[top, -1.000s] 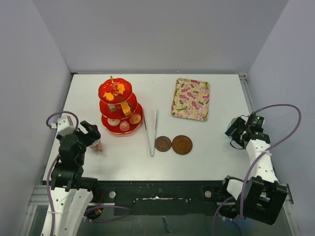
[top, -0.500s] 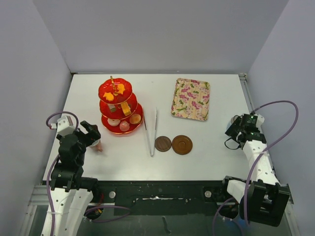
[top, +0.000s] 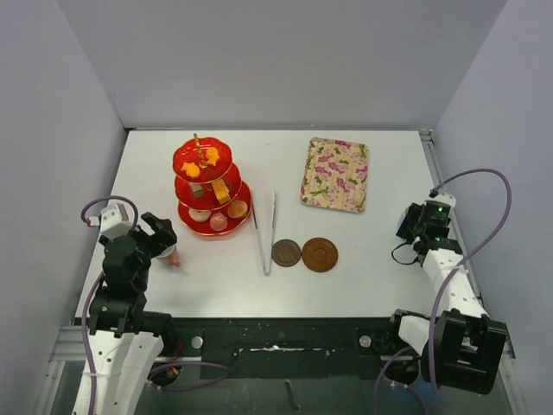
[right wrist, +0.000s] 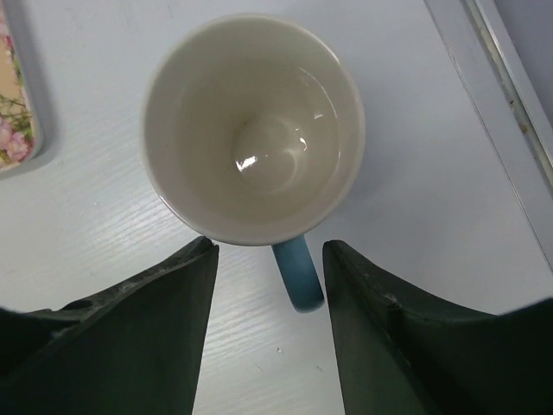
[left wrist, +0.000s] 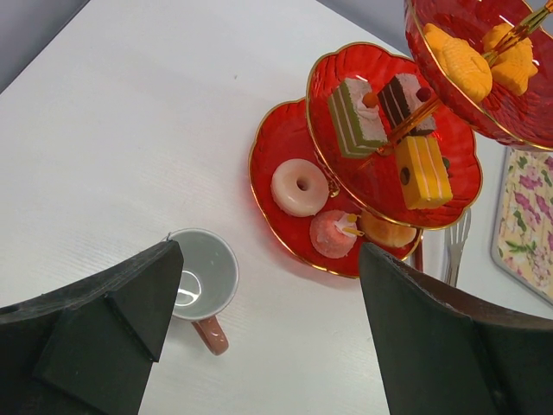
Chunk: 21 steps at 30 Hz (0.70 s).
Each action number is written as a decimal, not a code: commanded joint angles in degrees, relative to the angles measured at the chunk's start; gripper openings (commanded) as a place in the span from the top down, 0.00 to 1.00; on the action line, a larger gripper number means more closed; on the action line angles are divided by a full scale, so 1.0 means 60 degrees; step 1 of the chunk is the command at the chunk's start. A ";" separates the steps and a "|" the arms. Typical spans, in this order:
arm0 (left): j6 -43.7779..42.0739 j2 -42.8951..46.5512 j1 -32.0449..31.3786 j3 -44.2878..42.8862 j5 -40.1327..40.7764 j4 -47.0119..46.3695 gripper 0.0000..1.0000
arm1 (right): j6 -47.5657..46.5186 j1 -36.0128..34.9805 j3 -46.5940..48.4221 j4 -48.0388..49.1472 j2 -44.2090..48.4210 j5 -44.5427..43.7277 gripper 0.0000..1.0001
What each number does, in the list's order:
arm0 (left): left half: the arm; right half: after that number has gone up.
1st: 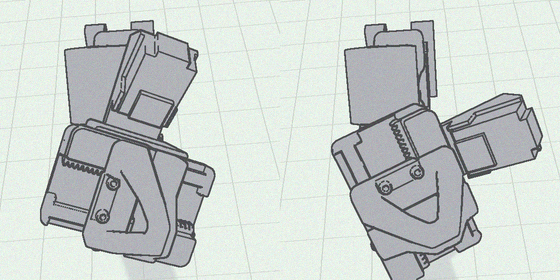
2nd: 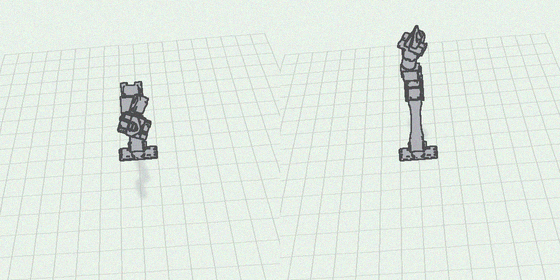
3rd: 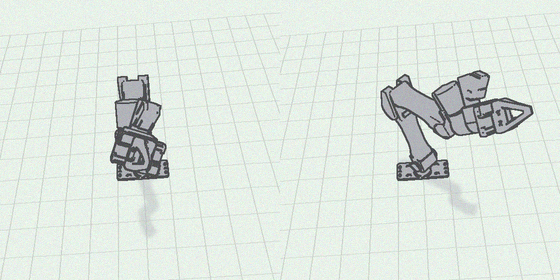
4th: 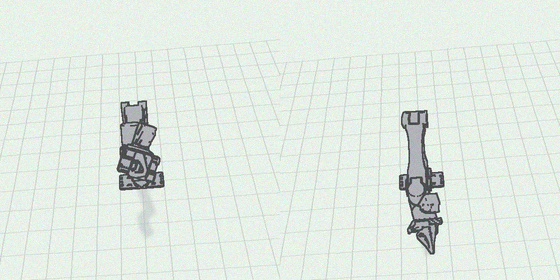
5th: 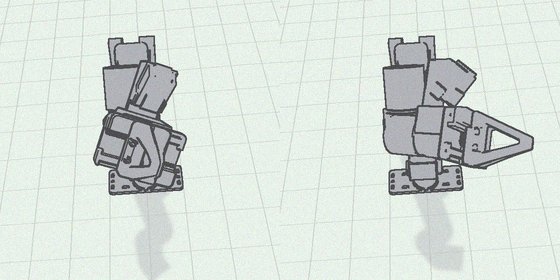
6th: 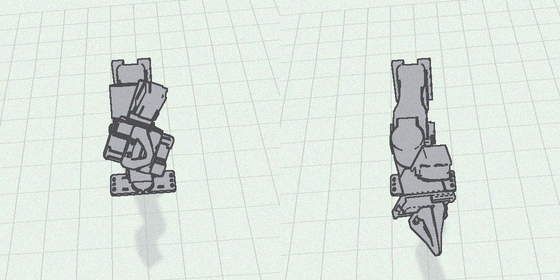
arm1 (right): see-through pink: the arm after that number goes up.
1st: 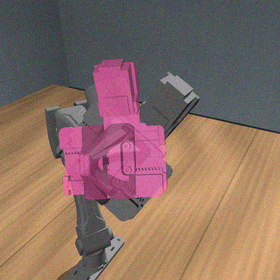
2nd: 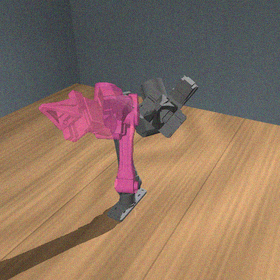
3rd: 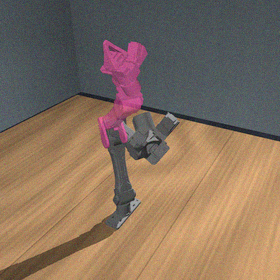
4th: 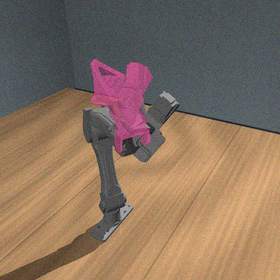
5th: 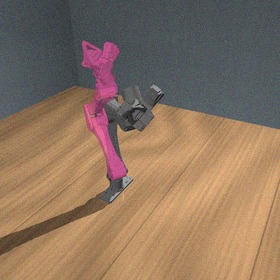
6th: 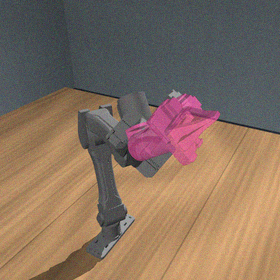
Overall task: Serve the afternoon tea
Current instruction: Pick up the cup at the center of the board.
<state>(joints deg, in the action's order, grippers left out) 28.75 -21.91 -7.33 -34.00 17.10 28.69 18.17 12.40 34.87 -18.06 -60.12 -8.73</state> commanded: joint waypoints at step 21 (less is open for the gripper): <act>-0.0193 0.0048 0.0061 -0.0035 -0.0144 -0.0636 0.19 | -0.1244 0.0044 -0.1066 0.2975 -0.0304 0.0532 0.77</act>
<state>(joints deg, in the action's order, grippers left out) 28.25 -21.82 -7.33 -34.00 17.08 28.45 11.55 12.40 28.73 -5.65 -61.30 -6.26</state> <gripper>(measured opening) 0.813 0.286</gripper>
